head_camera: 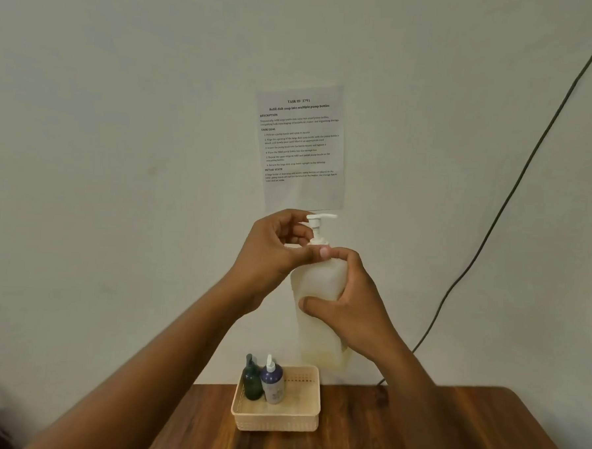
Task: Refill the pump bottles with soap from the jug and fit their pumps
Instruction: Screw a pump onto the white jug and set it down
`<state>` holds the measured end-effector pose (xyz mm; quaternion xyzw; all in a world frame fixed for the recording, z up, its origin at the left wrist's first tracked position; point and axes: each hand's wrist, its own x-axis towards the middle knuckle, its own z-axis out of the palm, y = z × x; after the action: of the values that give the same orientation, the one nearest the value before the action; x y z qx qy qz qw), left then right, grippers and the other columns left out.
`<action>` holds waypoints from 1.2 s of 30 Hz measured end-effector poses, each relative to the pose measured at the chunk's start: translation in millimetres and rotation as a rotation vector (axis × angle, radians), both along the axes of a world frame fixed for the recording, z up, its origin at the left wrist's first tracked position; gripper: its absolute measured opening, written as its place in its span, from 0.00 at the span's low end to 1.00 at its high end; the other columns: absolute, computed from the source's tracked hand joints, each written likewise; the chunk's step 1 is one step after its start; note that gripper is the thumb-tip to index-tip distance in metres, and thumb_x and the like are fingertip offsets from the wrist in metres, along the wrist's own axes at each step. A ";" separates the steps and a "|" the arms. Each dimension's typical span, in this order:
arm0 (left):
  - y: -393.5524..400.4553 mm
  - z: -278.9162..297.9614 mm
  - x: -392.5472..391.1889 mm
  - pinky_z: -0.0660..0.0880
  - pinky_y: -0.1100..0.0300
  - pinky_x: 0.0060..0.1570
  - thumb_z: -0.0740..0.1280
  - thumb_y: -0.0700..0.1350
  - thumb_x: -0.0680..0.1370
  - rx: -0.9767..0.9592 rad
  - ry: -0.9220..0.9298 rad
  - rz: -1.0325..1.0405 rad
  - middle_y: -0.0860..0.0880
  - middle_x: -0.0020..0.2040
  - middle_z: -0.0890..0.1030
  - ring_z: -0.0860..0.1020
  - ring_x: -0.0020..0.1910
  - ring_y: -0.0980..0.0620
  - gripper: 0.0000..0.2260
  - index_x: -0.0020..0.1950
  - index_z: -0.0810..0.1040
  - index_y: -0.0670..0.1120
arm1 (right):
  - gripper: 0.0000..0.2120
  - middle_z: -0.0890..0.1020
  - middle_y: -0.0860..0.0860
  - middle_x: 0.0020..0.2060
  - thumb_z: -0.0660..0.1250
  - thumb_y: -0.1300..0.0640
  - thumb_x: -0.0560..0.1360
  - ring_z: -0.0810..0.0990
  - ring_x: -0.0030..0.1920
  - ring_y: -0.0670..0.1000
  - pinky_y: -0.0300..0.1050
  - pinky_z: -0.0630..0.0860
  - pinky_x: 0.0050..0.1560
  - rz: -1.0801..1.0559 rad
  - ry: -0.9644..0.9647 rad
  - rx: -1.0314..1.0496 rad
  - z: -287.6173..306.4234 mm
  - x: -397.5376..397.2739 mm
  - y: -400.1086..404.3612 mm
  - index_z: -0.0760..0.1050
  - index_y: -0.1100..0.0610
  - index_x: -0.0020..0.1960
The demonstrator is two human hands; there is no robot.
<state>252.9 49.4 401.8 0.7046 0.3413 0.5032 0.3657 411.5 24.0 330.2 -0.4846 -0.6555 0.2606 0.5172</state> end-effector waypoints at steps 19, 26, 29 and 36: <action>17.7 -19.4 -4.4 0.81 0.56 0.56 0.71 0.32 0.78 -0.135 0.020 -0.318 0.39 0.57 0.87 0.85 0.58 0.42 0.20 0.69 0.76 0.40 | 0.37 0.77 0.41 0.57 0.78 0.41 0.61 0.81 0.54 0.49 0.49 0.84 0.50 0.216 0.049 -0.158 -20.4 21.8 -0.2 0.62 0.31 0.64; 32.1 -63.5 -3.9 0.75 0.53 0.70 0.66 0.60 0.79 0.011 0.236 0.041 0.60 0.70 0.78 0.76 0.69 0.59 0.26 0.76 0.70 0.56 | 0.35 0.77 0.41 0.57 0.78 0.41 0.64 0.80 0.54 0.47 0.47 0.83 0.51 0.118 0.047 -0.154 -47.4 38.0 18.8 0.64 0.36 0.65; 44.6 -90.2 -4.5 0.68 0.49 0.75 0.61 0.65 0.77 0.006 0.351 0.147 0.57 0.77 0.71 0.71 0.74 0.56 0.30 0.79 0.64 0.59 | 0.36 0.77 0.42 0.57 0.79 0.41 0.64 0.80 0.55 0.47 0.48 0.83 0.52 0.076 0.043 -0.155 -65.0 49.9 30.8 0.66 0.38 0.67; 83.3 -154.2 5.8 0.59 0.40 0.80 0.60 0.67 0.80 -0.019 0.495 0.176 0.57 0.85 0.55 0.57 0.83 0.51 0.33 0.83 0.53 0.62 | 0.36 0.77 0.39 0.58 0.82 0.45 0.62 0.78 0.55 0.42 0.37 0.77 0.46 -0.041 0.008 -0.173 -112.3 89.6 70.4 0.69 0.39 0.66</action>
<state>258.7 132.7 247.6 0.7703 0.4851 0.3424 0.2325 501.1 94.4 217.9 -0.5399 -0.6182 0.3076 0.4813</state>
